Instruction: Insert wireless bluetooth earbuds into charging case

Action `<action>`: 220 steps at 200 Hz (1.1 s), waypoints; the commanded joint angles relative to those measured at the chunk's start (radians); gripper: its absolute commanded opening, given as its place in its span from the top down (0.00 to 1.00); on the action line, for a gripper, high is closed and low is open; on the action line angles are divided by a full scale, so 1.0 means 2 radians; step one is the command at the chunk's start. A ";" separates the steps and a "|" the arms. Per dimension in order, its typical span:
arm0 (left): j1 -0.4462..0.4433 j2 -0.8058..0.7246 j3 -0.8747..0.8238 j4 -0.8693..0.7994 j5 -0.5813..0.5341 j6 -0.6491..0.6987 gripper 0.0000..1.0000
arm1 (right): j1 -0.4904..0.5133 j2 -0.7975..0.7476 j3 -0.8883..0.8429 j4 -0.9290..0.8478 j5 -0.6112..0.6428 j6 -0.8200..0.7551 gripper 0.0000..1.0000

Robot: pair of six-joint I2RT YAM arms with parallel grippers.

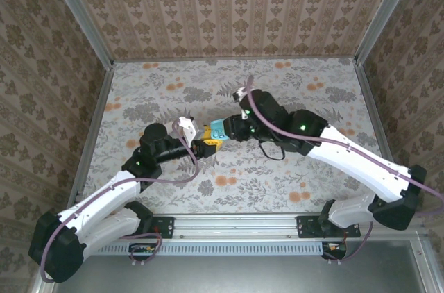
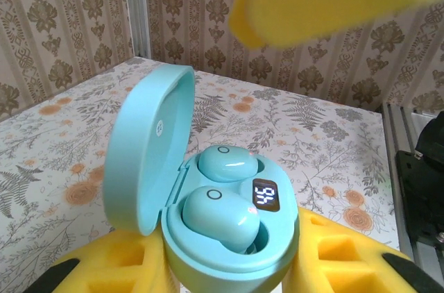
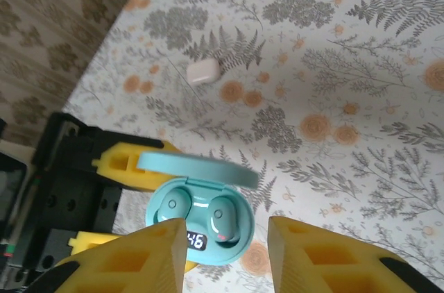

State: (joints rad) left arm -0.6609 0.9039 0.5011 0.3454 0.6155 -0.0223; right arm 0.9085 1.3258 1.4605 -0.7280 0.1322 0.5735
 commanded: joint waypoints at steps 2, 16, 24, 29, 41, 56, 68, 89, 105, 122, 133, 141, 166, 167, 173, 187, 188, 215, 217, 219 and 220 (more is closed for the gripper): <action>-0.004 -0.003 0.023 0.024 0.036 0.000 0.71 | -0.041 -0.021 -0.030 0.044 -0.072 0.031 0.63; -0.005 -0.003 0.023 0.027 0.043 0.001 0.71 | -0.064 -0.022 -0.041 0.061 -0.111 0.041 0.63; -0.005 -0.003 0.024 0.027 0.047 0.003 0.71 | -0.073 -0.020 -0.043 0.067 -0.125 0.044 0.62; -0.005 -0.004 0.025 0.027 0.050 0.003 0.71 | -0.078 -0.019 -0.043 0.070 -0.133 0.045 0.62; -0.007 -0.002 0.026 0.027 0.058 0.006 0.71 | -0.083 -0.013 -0.039 0.074 -0.145 0.044 0.61; -0.009 0.000 0.029 0.024 0.066 0.011 0.71 | -0.086 -0.001 -0.032 0.076 -0.161 0.041 0.60; -0.012 0.001 0.033 0.020 0.068 0.015 0.71 | -0.087 0.008 -0.027 0.076 -0.175 0.040 0.60; -0.013 0.001 0.038 0.015 0.063 0.018 0.71 | -0.087 0.019 -0.027 0.079 -0.206 0.043 0.59; -0.014 0.001 0.039 0.015 0.058 0.017 0.70 | -0.087 0.019 -0.037 0.078 -0.222 0.048 0.58; -0.014 0.002 0.042 0.014 0.052 0.017 0.70 | -0.087 0.009 -0.052 0.078 -0.229 0.053 0.56; -0.014 0.002 0.042 0.013 0.050 0.016 0.70 | -0.087 -0.003 -0.066 0.081 -0.232 0.057 0.55; -0.014 0.002 0.043 0.013 0.047 0.015 0.70 | -0.087 -0.012 -0.075 0.084 -0.232 0.061 0.54; -0.014 0.003 0.044 0.014 0.042 0.014 0.70 | -0.087 -0.034 -0.098 0.094 -0.231 0.071 0.49; -0.014 0.004 0.045 0.014 0.041 0.014 0.70 | -0.087 -0.035 -0.099 0.094 -0.231 0.072 0.49; -0.014 0.004 0.045 0.014 0.040 0.014 0.69 | -0.088 -0.037 -0.104 0.094 -0.231 0.075 0.47; -0.014 0.007 0.048 0.017 0.040 0.011 0.69 | -0.089 -0.039 -0.112 0.108 -0.236 0.082 0.44; -0.014 0.008 0.048 0.017 0.040 0.011 0.69 | -0.089 -0.038 -0.113 0.109 -0.237 0.083 0.44; -0.014 0.014 0.052 0.024 0.033 -0.002 0.69 | -0.094 -0.036 -0.135 0.144 -0.275 0.115 0.37; -0.014 0.014 0.052 0.026 0.033 -0.003 0.69 | -0.094 -0.036 -0.137 0.147 -0.278 0.118 0.37; -0.014 0.014 0.052 0.027 0.032 -0.004 0.69 | -0.094 -0.036 -0.139 0.151 -0.282 0.121 0.37; -0.014 0.015 0.052 0.028 0.032 -0.005 0.69 | -0.094 -0.036 -0.140 0.153 -0.283 0.123 0.37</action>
State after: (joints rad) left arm -0.6895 0.9257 0.5644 0.3450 0.7021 -0.0071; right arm 0.7254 1.2625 1.2293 -0.4942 -0.3321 0.7448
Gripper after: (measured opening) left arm 0.335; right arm 0.617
